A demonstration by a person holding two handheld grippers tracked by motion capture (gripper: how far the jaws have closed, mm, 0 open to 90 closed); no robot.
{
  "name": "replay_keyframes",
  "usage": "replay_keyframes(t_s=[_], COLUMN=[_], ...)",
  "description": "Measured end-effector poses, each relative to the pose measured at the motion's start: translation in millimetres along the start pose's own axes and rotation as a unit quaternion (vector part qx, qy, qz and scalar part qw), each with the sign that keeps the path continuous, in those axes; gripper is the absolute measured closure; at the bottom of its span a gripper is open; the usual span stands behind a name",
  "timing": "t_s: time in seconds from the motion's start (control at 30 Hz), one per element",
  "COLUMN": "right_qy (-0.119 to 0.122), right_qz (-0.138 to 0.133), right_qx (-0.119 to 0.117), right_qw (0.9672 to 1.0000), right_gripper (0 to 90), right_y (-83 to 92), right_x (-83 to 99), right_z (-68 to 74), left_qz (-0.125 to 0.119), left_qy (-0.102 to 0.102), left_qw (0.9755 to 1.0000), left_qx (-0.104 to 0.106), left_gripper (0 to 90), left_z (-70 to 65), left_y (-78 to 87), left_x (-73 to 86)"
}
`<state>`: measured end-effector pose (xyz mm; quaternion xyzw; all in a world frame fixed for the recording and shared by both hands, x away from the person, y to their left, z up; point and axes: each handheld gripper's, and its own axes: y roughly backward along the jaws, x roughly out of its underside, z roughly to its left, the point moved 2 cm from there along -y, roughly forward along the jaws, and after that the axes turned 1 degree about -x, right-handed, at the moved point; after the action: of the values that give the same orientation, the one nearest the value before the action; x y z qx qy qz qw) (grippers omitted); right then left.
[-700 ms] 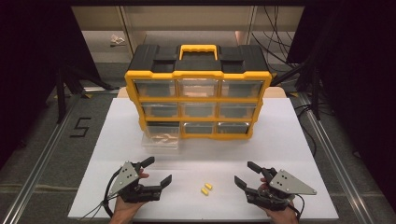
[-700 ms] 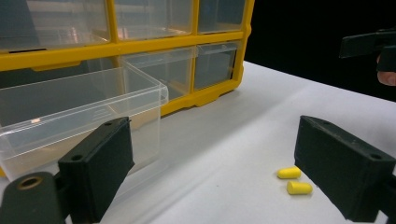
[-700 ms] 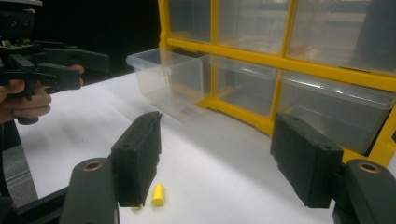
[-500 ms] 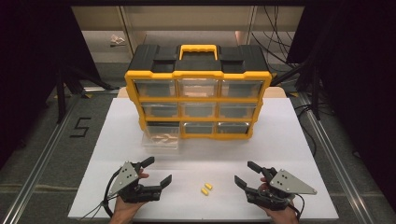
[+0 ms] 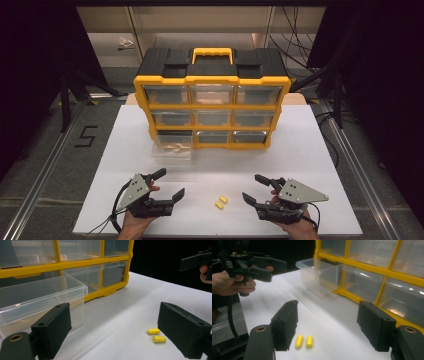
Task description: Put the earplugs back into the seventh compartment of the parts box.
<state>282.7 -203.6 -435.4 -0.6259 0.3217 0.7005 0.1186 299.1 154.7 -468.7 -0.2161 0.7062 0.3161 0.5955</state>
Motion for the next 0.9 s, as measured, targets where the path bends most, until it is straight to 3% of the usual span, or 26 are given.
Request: replay_keyframes(t_s=[0.23, 0.4, 0.57, 0.73, 0.9], right_qy=[0.007, 0.016, 0.017, 0.02, 0.027], right_qz=[0.023, 0.069, 0.094, 0.135, 0.179], right_qx=[-0.014, -0.019, -0.023, -0.03, -0.035], right_qw=[0.9996, 0.9973, 0.9952, 0.9902, 0.9829], right_gripper=[33.7, 33.8, 34.0, 35.3, 36.4], right_y=[-6.3, -18.0, -23.3, -36.0, -50.7], right_x=[-9.0, -13.7, -17.0, -22.3, -20.9], right_z=[-2.4, -7.5, -11.0, -13.0, -12.3], left_qz=[0.001, -0.001, -0.003, -0.004, -0.004], left_qy=[-0.001, -0.002, 0.001, -0.002, -0.002], left_qw=[1.0, 1.0, 1.0, 1.0, 1.0], left_qx=[0.002, 0.005, 0.006, 0.008, 0.008], left_gripper=[11.4, 11.4, 11.0, 11.0, 11.1], left_z=[-0.4, -0.6, -0.2, -1.4, -1.4], left_y=[-0.1, 0.0, 0.0, 0.0, 0.4], left_x=[0.6, 0.4, 0.4, 0.2, 0.1])
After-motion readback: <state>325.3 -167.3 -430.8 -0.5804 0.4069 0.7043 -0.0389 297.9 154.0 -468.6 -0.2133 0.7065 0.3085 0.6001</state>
